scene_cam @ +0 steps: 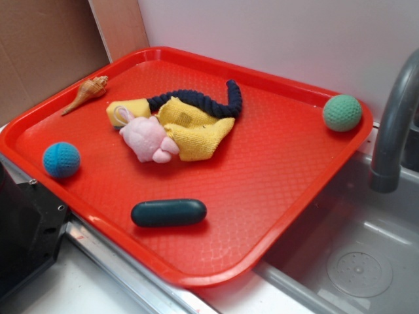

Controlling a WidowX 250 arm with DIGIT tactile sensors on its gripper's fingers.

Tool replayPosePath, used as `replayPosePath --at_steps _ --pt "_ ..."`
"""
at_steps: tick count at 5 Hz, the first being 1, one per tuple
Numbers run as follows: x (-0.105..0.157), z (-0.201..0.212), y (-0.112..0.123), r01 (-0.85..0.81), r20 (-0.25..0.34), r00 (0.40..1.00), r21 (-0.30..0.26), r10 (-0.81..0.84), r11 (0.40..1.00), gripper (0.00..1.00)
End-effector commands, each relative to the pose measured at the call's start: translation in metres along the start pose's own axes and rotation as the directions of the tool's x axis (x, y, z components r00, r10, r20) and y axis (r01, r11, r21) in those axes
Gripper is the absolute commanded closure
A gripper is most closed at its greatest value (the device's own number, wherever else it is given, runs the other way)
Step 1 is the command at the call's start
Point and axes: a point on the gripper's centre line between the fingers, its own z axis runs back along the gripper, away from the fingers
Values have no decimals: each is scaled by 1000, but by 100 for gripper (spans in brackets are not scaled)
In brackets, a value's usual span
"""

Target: Grab the blue ball.

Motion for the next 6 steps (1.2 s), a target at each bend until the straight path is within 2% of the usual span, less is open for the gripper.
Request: replayPosePath --at_steps 1,2,3,4,5,6 --pt "0 0 0 0 0 1000 0 0 1000 0" --pt "3 -49 39 -26 -115 993 54 32 998 0" --pt "2 -99 73 -47 -150 987 39 52 998 0" --pt "2 -151 80 -7 -134 991 -11 6 1000 0" --pt "-18 -199 77 46 -146 988 -90 -59 995 0" --pt "-23 -222 55 103 -138 982 -184 -129 978 0"
